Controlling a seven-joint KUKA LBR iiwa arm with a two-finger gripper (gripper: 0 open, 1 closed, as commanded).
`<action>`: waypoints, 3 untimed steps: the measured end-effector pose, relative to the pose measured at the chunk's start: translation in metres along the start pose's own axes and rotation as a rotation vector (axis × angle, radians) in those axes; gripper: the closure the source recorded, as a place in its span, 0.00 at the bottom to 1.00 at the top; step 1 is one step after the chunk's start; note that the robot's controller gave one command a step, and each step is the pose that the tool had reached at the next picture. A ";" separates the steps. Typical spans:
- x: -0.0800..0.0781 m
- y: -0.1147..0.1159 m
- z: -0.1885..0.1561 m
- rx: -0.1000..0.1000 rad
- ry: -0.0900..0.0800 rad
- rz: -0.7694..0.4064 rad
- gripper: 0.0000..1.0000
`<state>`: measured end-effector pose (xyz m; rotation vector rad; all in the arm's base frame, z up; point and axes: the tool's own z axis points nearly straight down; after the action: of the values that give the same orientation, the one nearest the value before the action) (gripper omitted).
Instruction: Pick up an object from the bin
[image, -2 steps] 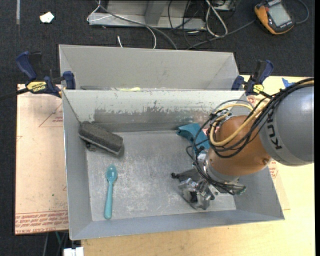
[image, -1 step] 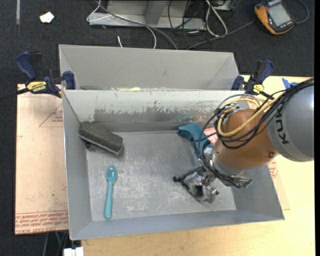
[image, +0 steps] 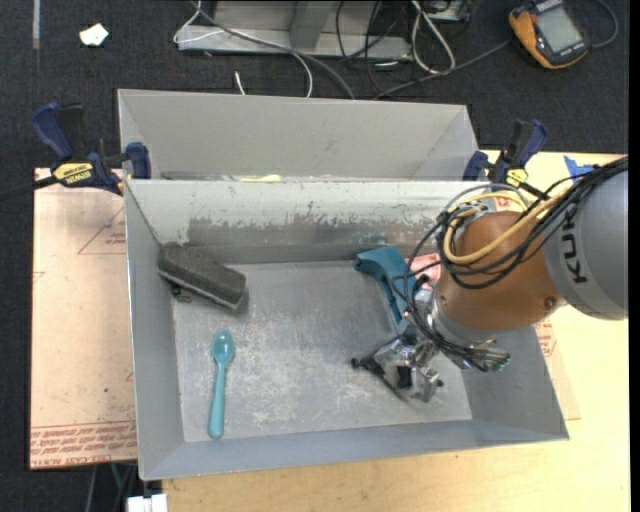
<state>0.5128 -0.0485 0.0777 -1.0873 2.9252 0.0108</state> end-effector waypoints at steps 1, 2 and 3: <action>-0.006 -0.006 0.004 0.000 -0.001 -0.012 1.00; -0.006 -0.005 -0.018 -0.002 0.000 0.022 1.00; -0.039 -0.007 -0.031 -0.002 -0.001 -0.058 1.00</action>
Offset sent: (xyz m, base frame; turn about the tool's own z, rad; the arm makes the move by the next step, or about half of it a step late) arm 0.0069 -0.0012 0.0258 0.0323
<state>0.5461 -0.0286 0.1100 -1.1717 2.8916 0.0137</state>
